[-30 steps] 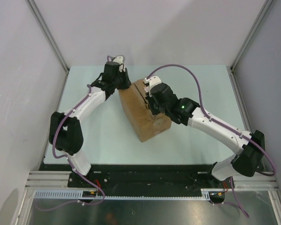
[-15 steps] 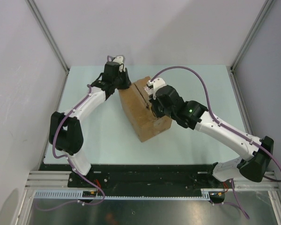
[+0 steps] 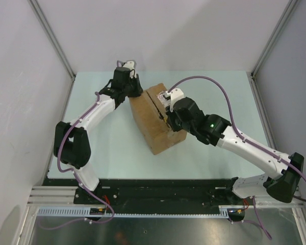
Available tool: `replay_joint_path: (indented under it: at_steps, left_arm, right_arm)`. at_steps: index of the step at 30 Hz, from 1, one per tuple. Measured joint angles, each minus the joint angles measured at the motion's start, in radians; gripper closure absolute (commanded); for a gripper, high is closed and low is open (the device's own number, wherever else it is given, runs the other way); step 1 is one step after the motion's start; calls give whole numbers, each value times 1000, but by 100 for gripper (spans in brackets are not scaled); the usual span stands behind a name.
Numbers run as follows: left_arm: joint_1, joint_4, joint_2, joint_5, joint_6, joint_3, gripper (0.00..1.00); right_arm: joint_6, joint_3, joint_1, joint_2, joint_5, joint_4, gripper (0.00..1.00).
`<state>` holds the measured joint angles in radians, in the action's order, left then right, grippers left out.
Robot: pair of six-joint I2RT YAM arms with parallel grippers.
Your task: Unpack the express box
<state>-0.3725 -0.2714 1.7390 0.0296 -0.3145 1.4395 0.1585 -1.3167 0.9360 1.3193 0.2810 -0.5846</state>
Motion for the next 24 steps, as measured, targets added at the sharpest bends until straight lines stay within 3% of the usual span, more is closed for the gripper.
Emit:
replay_joint_path:
  at_steps: [24]
  left_arm:
    - [0, 1, 2, 1, 0, 1, 74]
  right_arm:
    - [33, 60, 25, -142, 0, -139, 100]
